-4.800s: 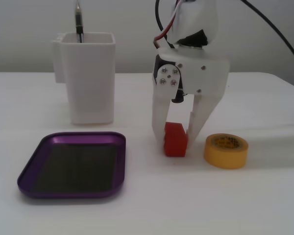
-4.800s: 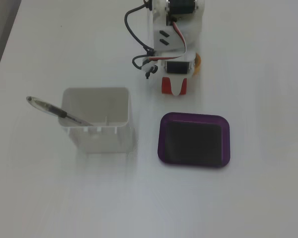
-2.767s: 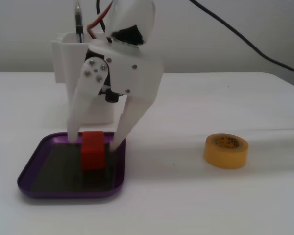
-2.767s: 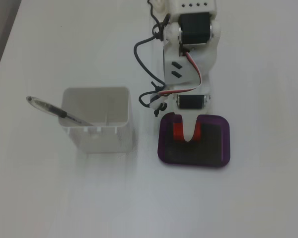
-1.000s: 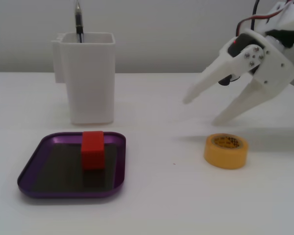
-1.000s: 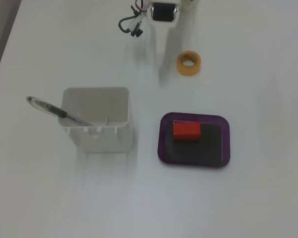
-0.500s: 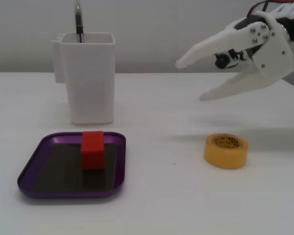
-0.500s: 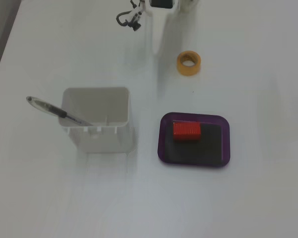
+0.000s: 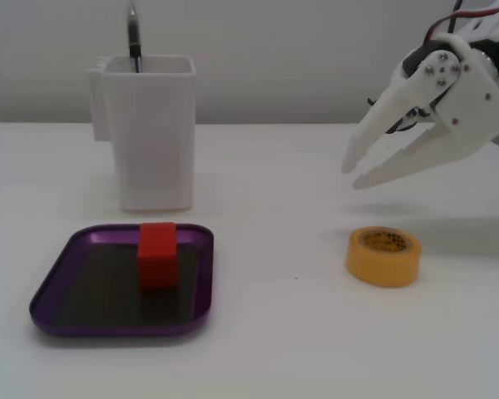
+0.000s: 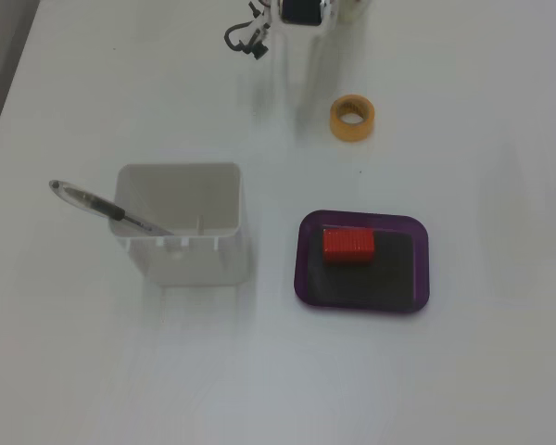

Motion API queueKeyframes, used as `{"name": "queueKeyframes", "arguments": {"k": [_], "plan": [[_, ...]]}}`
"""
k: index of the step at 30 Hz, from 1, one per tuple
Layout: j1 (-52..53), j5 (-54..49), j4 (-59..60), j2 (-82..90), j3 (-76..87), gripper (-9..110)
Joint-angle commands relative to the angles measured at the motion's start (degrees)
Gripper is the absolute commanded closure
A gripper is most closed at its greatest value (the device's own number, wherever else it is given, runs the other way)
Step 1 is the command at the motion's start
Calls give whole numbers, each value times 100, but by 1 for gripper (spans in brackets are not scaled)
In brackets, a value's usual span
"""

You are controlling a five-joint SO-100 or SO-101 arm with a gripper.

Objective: Pick up the red cube and place it in the box.

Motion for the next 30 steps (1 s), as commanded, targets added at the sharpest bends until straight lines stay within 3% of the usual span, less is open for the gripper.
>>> {"name": "queueKeyframes", "arguments": {"k": [1, 30], "plan": [[-35, 26, 18, 527, 62, 101], [-26, -26, -62, 527, 70, 102]]}}
